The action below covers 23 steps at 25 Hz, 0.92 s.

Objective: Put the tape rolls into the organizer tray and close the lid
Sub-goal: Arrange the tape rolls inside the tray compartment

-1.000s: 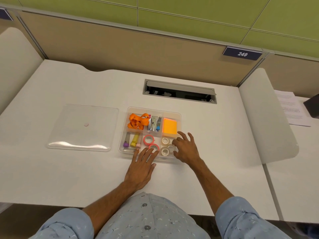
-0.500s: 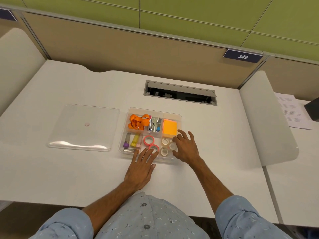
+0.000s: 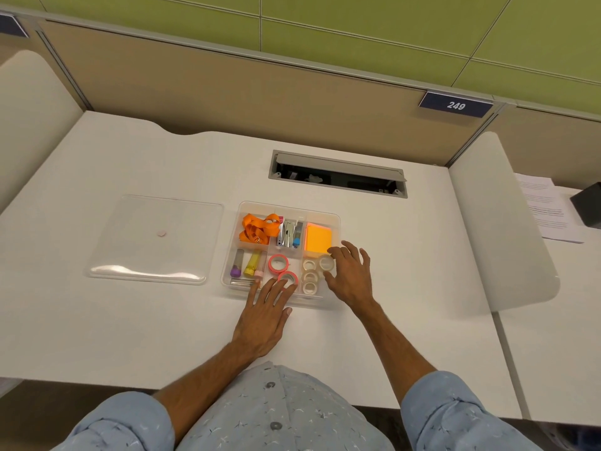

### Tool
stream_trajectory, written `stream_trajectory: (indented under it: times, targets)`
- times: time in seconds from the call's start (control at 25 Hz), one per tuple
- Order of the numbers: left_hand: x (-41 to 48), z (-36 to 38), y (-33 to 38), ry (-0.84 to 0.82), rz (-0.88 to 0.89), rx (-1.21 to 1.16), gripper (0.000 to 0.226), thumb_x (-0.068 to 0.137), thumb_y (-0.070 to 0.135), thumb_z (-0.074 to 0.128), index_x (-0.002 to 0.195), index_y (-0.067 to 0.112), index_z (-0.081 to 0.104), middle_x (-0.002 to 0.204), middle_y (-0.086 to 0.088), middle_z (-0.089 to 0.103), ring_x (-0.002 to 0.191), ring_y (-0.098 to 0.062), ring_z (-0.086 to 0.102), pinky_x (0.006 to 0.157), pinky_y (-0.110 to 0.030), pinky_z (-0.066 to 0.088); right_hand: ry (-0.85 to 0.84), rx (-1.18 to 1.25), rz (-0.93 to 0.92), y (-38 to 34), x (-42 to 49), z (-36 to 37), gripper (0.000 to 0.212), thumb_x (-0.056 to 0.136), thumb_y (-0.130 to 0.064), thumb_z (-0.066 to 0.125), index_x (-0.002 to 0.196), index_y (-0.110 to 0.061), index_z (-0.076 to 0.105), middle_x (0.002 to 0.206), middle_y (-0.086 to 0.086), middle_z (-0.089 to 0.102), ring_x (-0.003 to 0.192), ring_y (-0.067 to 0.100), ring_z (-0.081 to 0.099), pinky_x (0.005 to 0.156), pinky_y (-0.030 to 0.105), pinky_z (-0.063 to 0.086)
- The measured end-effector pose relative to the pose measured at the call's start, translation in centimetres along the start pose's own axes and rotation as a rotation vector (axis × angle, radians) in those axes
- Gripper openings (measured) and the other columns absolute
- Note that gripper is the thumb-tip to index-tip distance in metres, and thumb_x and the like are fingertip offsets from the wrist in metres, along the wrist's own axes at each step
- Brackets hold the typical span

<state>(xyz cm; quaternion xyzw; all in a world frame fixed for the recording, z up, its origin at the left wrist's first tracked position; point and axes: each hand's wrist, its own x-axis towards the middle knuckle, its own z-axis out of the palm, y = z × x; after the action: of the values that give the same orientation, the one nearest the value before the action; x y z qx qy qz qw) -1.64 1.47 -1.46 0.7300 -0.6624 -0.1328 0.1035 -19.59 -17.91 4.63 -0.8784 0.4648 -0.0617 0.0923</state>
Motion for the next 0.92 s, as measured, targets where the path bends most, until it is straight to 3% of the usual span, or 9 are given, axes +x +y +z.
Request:
stream_trajectory:
  times: [0.16, 0.28, 0.56, 0.72, 0.92]
  targets:
    - [0.0, 0.5, -0.2, 0.025, 0.016, 0.022, 0.065, 0.114, 0.056, 0.018, 0.159, 0.024, 0.052, 0.163, -0.008, 0.055, 0.151, -0.034, 0.051, 0.126, -0.067, 0.03, 0.003, 0.025, 0.085, -1.1, 0.3, 0.7, 0.041, 0.091, -0.05, 0.069, 0.122, -0.023, 0.064, 0.131, 0.0, 0.072, 0.147, 0.026, 0.044, 0.122, 0.056, 0.023]
    - [0.0, 0.7, -0.3, 0.044, 0.027, 0.051, 0.063, 0.113, 0.055, 0.023, 0.16, 0.025, 0.053, 0.163, -0.007, 0.054, 0.152, -0.033, 0.05, 0.131, -0.062, 0.019, -0.014, 0.03, 0.161, -2.7, 0.5, 1.5, 0.046, 0.091, -0.06, 0.066, 0.12, -0.025, 0.064, 0.128, -0.002, 0.074, 0.147, 0.025, 0.043, 0.122, 0.057, 0.023]
    - [0.1, 0.9, -0.3, 0.08, 0.037, 0.064, 0.061, 0.11, 0.055, 0.033, 0.158, 0.025, 0.055, 0.161, -0.007, 0.057, 0.149, -0.033, 0.053, 0.132, -0.059, 0.013, -0.021, -0.057, 0.292, -5.4, 0.9, 2.7, 0.055, 0.092, -0.067, 0.062, 0.123, -0.021, 0.064, 0.127, 0.002, 0.075, 0.148, 0.03, 0.043, 0.12, 0.061, 0.025]
    - [0.2, 1.1, -0.3, 0.092, 0.031, 0.056, 0.061, 0.11, 0.055, 0.034, 0.158, 0.024, 0.054, 0.162, -0.007, 0.056, 0.15, -0.033, 0.052, 0.131, -0.053, 0.001, -0.026, -0.051, 0.294, -5.4, 1.0, 2.9, 0.052, 0.093, -0.065, 0.062, 0.119, -0.02, 0.068, 0.124, 0.004, 0.076, 0.15, 0.031, 0.04, 0.12, 0.062, 0.024]
    - [0.2, 1.1, -0.3, 0.097, 0.033, 0.07, 0.061, 0.11, 0.054, 0.033, 0.158, 0.024, 0.055, 0.162, -0.008, 0.056, 0.15, -0.034, 0.052, 0.132, -0.055, 0.002, -0.058, -0.114, 0.253, -4.9, 0.5, 2.5, 0.053, 0.09, -0.061, 0.066, 0.121, -0.019, 0.068, 0.123, 0.005, 0.076, 0.151, 0.03, 0.039, 0.122, 0.064, 0.02]
